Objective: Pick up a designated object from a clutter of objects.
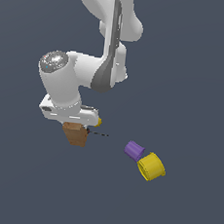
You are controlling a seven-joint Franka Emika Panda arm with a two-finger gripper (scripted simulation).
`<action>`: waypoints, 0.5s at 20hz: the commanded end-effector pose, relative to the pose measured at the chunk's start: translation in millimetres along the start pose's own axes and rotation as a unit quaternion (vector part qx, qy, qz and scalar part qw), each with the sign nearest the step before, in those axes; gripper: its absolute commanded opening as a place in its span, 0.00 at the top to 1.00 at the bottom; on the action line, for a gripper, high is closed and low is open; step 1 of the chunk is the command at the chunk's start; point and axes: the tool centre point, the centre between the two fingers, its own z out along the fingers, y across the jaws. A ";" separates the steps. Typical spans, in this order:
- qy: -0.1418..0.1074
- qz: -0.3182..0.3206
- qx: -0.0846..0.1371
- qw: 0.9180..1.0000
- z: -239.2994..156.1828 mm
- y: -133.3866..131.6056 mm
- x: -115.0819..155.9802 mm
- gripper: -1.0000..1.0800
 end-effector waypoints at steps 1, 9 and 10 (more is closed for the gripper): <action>0.005 0.000 -0.001 1.000 -12.9 -5.1 -2.5 1.00; 0.005 0.000 -0.001 1.000 -55.1 -32.4 -30.5 1.00; 0.005 0.000 -0.001 1.000 -62.1 -36.9 -35.1 1.00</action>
